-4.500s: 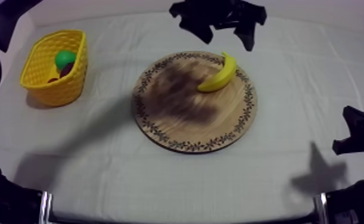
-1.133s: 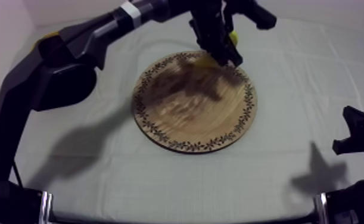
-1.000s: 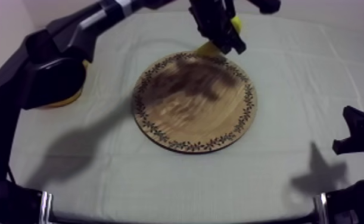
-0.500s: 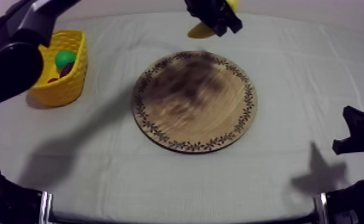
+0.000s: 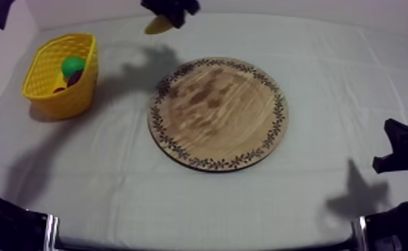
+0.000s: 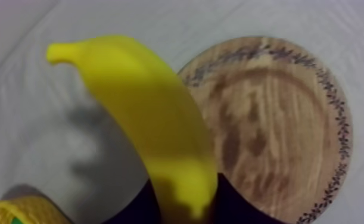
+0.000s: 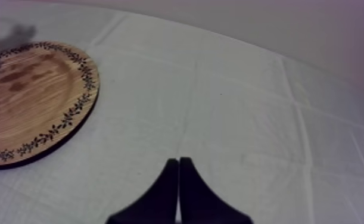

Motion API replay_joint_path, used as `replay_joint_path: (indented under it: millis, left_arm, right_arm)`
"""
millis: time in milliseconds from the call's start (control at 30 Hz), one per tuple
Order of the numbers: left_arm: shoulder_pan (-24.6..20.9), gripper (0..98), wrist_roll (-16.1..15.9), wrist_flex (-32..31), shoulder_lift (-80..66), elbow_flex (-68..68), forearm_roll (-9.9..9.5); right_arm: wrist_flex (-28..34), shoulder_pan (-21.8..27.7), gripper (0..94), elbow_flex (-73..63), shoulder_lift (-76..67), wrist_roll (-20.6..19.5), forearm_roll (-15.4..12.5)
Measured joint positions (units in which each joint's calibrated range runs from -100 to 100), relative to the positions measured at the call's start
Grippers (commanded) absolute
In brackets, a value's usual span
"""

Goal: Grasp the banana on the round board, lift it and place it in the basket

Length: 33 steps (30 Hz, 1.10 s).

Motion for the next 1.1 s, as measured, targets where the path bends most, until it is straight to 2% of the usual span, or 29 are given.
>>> replay_joint_path:
  millis: [433,867,1100]
  left_arm:
    - [-9.7,14.9,0.4,0.1,-7.7,11.9,-0.07]
    - [-19.8,12.8,1.3,0.1,-14.2,22.9,-0.97]
    - [-24.4,12.4,2.5,0.0,-16.6,26.7,-1.04]
  right_arm:
    - [0.0,0.0,0.2,0.0,0.0,0.0,0.0]
    - [0.0,0.0,0.2,0.0,0.0,0.0,0.0]
    - [0.0,0.0,0.2,0.0,0.0,0.0,0.0]
